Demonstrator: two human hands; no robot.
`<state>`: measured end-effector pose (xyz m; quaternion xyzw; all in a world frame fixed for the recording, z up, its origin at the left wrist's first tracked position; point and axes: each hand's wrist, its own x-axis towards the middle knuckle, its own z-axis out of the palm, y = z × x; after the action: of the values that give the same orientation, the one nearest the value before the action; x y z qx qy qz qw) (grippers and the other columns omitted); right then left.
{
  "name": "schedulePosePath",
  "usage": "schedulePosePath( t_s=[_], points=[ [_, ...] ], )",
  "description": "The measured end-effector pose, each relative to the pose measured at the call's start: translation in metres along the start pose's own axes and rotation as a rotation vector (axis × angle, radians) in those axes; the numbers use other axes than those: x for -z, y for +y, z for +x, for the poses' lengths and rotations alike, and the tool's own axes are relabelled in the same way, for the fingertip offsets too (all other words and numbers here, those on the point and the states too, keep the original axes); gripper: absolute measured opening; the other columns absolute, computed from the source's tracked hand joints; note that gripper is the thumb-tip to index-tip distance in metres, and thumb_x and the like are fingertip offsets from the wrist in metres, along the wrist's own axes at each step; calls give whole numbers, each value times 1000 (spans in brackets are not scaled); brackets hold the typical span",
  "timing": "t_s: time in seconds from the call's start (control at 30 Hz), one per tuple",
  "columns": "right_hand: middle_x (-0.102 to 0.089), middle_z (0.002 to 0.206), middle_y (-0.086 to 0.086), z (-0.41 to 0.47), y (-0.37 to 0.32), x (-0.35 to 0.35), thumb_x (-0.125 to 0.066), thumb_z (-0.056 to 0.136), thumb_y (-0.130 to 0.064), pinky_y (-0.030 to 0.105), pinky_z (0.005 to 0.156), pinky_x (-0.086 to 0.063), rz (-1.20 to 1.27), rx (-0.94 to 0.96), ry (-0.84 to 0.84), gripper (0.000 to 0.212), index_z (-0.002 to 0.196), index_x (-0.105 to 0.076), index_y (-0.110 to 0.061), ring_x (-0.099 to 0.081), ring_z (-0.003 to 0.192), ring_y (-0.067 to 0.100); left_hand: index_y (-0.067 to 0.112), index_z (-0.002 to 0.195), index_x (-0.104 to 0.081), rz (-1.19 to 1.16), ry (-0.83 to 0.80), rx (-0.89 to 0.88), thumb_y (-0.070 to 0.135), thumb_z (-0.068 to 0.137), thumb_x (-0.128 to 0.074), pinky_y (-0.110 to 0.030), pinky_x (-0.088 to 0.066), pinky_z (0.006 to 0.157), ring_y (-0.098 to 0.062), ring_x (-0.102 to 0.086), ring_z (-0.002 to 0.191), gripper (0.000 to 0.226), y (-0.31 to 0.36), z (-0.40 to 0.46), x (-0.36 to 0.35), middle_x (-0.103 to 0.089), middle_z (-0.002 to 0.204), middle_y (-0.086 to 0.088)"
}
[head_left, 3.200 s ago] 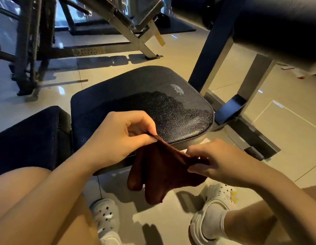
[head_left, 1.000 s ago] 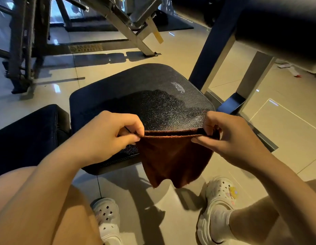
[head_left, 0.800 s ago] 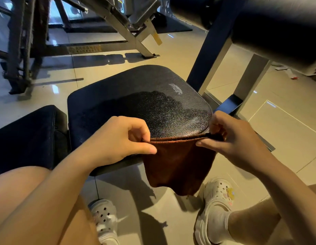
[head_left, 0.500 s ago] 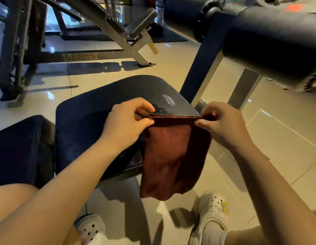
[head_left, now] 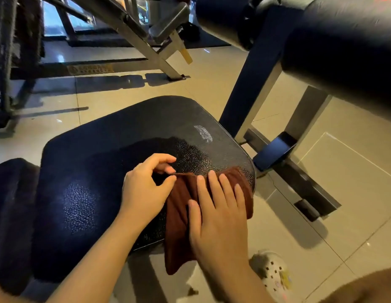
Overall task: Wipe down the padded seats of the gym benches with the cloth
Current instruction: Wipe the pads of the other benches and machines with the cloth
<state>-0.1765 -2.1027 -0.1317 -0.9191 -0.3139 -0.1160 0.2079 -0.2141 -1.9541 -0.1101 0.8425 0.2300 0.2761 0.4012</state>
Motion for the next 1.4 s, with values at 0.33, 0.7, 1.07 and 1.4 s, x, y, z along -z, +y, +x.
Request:
schedulePosePath(
  t_s=[0.33,0.7,1.07,1.4],
  points=[
    [-60,134,8,-2,38,10,-24,101,-53,38,112,-26,-89,213,63,62,128,-64,-13,-54,127,26,27,102,-68,344,82,-97,34,85,-55,-37,-36,89,-17,-61,97,23,3,-26,13,-65,100,13],
    [-54,141,10,-25,12,7,-38,96,-49,41,117,-22,30,207,22,59,135,-56,-9,-45,134,28,20,108,-67,528,261,44,38,95,-40,-44,-30,97,-24,-58,102,35,-9,-63,27,-67,107,0],
    [-61,134,7,-1,61,13,-47,94,-56,36,114,-30,-43,393,71,58,128,-64,-12,-54,128,22,16,97,-69,577,363,-50,26,94,-48,-40,-30,96,-18,-56,93,23,-11,-63,20,-68,96,-1],
    [-57,137,11,-31,17,3,-30,101,-50,43,116,-24,81,290,56,59,129,-61,-8,-49,131,30,12,86,-71,626,456,-151,17,93,-53,-39,-36,84,-26,-63,83,20,-15,-66,16,-69,86,-3]
  ],
)
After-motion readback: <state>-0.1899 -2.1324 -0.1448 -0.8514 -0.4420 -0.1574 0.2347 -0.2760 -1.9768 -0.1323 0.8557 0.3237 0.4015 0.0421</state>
